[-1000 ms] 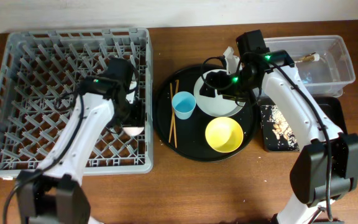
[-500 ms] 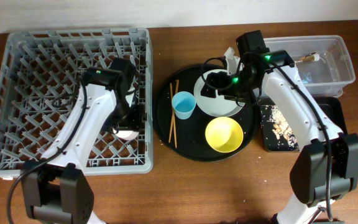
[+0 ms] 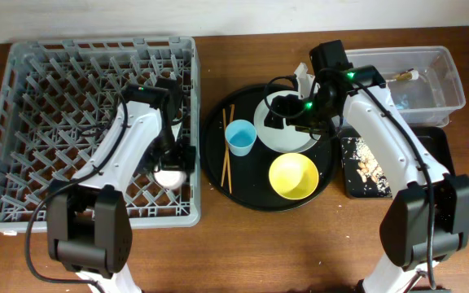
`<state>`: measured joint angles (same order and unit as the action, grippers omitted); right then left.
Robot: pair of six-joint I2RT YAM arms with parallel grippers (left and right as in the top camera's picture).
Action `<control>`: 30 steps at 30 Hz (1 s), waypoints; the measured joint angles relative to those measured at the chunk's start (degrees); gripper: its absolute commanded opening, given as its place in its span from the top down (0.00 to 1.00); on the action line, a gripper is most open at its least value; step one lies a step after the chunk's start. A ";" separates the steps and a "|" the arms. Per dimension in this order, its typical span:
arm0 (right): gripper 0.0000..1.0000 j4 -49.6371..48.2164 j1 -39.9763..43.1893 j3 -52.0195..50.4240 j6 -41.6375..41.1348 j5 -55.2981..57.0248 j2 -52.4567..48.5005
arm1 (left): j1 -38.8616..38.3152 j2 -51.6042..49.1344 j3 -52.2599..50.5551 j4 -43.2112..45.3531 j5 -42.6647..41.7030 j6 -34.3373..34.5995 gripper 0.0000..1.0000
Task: Sort waste into correct bins and load items into the dishwasher rack
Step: 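Grasp the blue cup with the right gripper and pass it to the left gripper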
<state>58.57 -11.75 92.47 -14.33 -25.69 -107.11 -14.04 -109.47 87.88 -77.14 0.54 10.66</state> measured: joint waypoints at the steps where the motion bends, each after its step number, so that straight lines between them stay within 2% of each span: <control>1: 0.12 0.09 0.00 0.00 0.00 0.04 0.00 | 0.02 0.00 0.00 0.15 -0.09 -0.15 0.01; 5: 0.14 -0.81 -0.02 0.00 -0.07 0.22 0.00 | 0.02 -0.04 1.88 -0.42 0.28 -0.22 0.01; 8: 0.23 -4.35 -1.11 0.00 -1.27 1.46 -0.11 | 0.00 -0.37 10.78 2.80 -1.29 -0.20 0.01; 10: 0.32 -6.78 -3.98 0.00 -2.93 3.61 -1.33 | 0.00 -0.37 15.19 8.28 -5.22 -0.20 0.01; 13: 0.41 -9.05 -7.96 0.00 -5.73 7.72 -4.74 | 0.48 -0.46 16.20 16.02 -11.93 -0.20 0.01; 16: 0.66 -9.73 -10.10 0.00 -8.20 10.93 -8.46 | 2.25 -0.46 16.22 18.80 -18.27 -0.20 0.01; 18: 0.91 -10.12 -10.14 0.00 -8.37 12.02 -10.43 | 3.58 -0.46 16.22 19.74 -20.55 -0.20 0.01; 19: 0.96 -10.23 -10.10 0.00 -9.18 12.39 -10.97 | 4.13 -0.48 16.22 19.85 -21.16 -0.20 0.01; 23: 0.96 -10.62 -9.81 0.00 -9.70 11.21 -11.23 | 5.25 -0.48 16.22 20.20 -24.72 -0.20 0.01; 25: 0.96 -10.88 -8.26 0.00 -9.25 6.58 -9.79 | 5.92 -0.48 16.22 20.26 -29.90 -0.42 0.01; 27: 0.96 -11.54 -6.16 -0.02 -8.28 1.81 -7.23 | 7.80 -0.48 16.22 20.20 -38.99 -2.19 0.01; 30: 0.96 -17.20 0.92 0.02 -4.92 -14.19 -0.87 | 11.34 -0.48 16.22 19.91 -57.96 -9.01 0.01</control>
<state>41.36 -10.83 92.49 -19.25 -39.88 -107.98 -2.70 -109.95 104.09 -57.23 -57.43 1.65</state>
